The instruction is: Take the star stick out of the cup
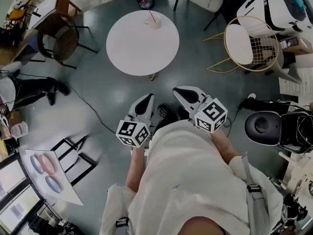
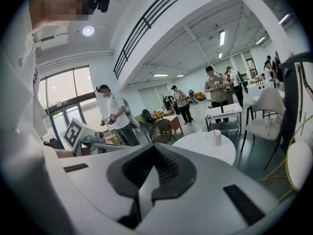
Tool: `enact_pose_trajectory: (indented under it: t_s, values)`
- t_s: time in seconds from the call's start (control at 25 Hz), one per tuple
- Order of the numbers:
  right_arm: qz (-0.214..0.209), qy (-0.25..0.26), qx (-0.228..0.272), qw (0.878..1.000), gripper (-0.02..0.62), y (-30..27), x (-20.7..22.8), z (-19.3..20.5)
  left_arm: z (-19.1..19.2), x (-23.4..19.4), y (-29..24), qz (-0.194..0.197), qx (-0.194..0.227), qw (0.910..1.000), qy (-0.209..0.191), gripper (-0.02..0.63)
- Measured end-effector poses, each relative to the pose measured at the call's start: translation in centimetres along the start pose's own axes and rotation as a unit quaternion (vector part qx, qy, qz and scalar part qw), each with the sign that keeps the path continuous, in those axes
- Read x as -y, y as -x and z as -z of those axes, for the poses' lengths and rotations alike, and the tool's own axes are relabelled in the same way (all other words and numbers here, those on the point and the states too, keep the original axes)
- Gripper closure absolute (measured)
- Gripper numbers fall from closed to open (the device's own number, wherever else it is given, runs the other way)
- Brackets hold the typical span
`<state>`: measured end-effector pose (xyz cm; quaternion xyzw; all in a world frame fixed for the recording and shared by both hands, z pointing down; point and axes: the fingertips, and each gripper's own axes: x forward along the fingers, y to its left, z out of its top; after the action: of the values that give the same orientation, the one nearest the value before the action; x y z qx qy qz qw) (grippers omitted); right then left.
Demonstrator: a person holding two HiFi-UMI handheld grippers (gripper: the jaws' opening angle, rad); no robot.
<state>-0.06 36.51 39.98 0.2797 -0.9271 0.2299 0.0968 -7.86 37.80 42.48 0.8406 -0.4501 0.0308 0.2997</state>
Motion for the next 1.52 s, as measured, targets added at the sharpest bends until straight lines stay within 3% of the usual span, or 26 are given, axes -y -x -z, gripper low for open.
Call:
enact_pose_trajectory:
  t_s: [0.4,0.6,0.84,1.04,1.28,1.52]
  values:
    - [0.009,0.010,-0.003,1.000,0.589,-0.1,-1.0,0.0,-0.3,0.0,1.0,0.006,0.002,0.9999,-0.013,0.597]
    - [0.014,-0.049,0.025,0.998,0.589,0.5,-0.5,-0.2,-0.4,0.5,1.1,0.010,0.006,0.9998,-0.015,0.597]
    - [0.056,-0.057,0.022,0.997,0.588,1.7,0.9,0.8,0.6,0.9,0.9,0.016,-0.002,0.9998,-0.013,0.597]
    - [0.047,-0.080,0.016,0.996,0.588,2.6,1.6,2.0,1.0,0.8,0.4,0.010,-0.007,0.9998,-0.015,0.597]
    - [0.032,-0.072,0.023,0.997,0.588,3.3,4.9,0.3,-0.2,0.8,-2.4,-0.014,0.002,0.9998,-0.015,0.597]
    - [0.015,-0.062,0.020,0.998,0.588,4.5,10.7,-2.4,-2.0,3.5,-7.4,-0.036,0.018,0.9991,-0.014,0.597]
